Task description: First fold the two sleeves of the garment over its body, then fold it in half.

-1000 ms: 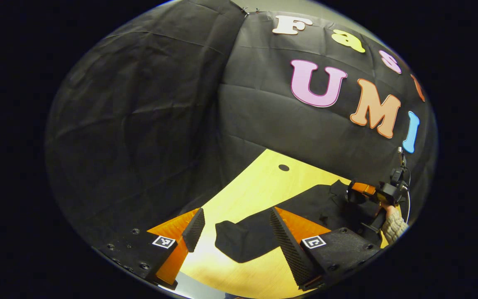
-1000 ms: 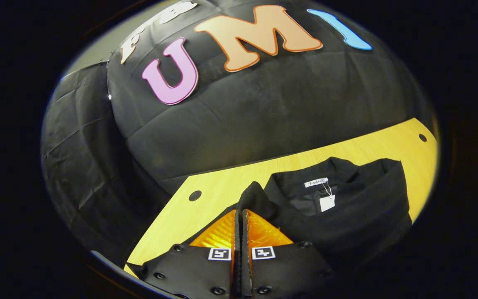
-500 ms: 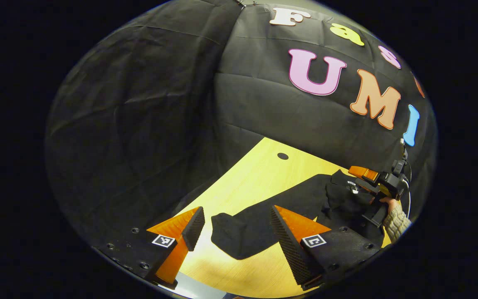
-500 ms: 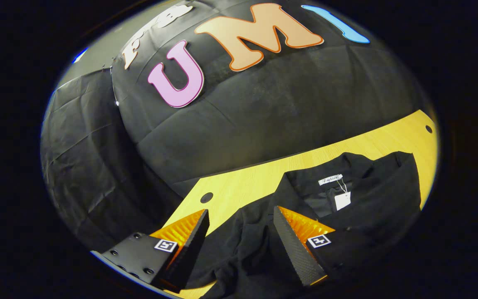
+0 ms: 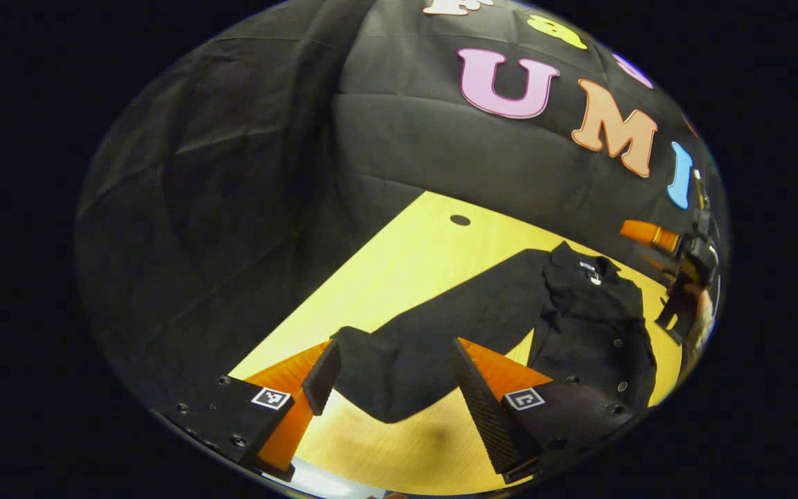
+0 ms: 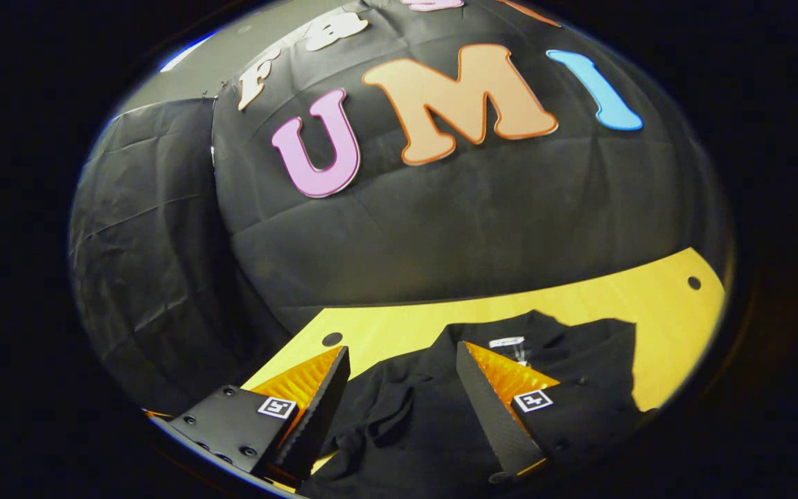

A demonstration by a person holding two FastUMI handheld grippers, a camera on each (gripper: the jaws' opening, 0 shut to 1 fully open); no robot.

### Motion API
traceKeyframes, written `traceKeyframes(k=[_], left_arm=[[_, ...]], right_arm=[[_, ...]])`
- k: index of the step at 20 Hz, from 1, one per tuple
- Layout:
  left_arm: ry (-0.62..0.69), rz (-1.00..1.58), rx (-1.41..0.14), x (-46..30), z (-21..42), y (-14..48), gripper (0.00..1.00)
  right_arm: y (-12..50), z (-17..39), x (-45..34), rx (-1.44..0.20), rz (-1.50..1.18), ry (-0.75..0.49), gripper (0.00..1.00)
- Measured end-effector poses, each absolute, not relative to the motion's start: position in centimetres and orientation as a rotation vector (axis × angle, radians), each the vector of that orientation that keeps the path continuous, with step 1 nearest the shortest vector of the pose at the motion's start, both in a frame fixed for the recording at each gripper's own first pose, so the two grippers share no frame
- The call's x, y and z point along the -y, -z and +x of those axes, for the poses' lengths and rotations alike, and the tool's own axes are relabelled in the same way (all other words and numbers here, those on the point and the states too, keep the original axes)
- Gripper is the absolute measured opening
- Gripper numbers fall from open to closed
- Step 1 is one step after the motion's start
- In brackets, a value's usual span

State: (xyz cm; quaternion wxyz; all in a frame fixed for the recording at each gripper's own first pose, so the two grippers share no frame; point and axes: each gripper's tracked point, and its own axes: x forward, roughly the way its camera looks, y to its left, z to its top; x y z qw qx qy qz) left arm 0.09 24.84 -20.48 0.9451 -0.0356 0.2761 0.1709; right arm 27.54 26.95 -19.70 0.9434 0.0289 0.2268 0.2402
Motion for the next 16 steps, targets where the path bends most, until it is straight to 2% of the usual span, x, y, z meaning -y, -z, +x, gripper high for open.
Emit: traceKeyframes(k=[1, 4, 5, 9, 10, 11, 13, 14, 16], left_arm=[[-0.349, -0.083, -0.579, -24.8, 0.0, 21.2, 0.96], [-0.364, -0.081, -0.638, -25.2, -0.7, 23.8, 0.94], [-0.372, -0.078, -0.668, -25.4, -1.2, 24.5, 0.96], [-0.386, -0.047, -0.698, -25.7, -1.4, 25.6, 0.96], [-0.39, -0.036, -0.702, -25.9, -1.5, 26.0, 0.96], [-0.397, -0.027, -0.71, -26.1, -1.7, 26.2, 0.96], [-0.411, -0.021, -0.725, -26.5, -1.7, 27.0, 0.96], [-0.418, -0.016, -0.731, -26.5, -1.8, 27.5, 0.96], [-0.421, 0.01, -0.745, -26.5, -1.6, 28.4, 0.96]], right_arm=[[18.3, 27.1, -25.7, -0.435, 0.05, -0.479, 1.0], [14.3, 25.5, -20.6, -0.353, 0.009, -0.426, 0.98], [13.0, 24.9, -18.8, -0.323, 0.0, -0.4, 0.98], [8.7, 21.8, -12.5, -0.224, 0.016, -0.312, 0.97], [7.8, 21.1, -10.7, -0.199, 0.017, -0.285, 1.0], [7.1, 20.4, -9.3, -0.18, 0.009, -0.264, 0.97], [6.2, 18.6, -6.9, -0.155, -0.032, -0.225, 0.97], [5.5, 17.9, -6.0, -0.135, -0.056, -0.211, 0.91], [3.6, 15.7, -5.6, -0.078, -0.098, -0.187, 0.92]])
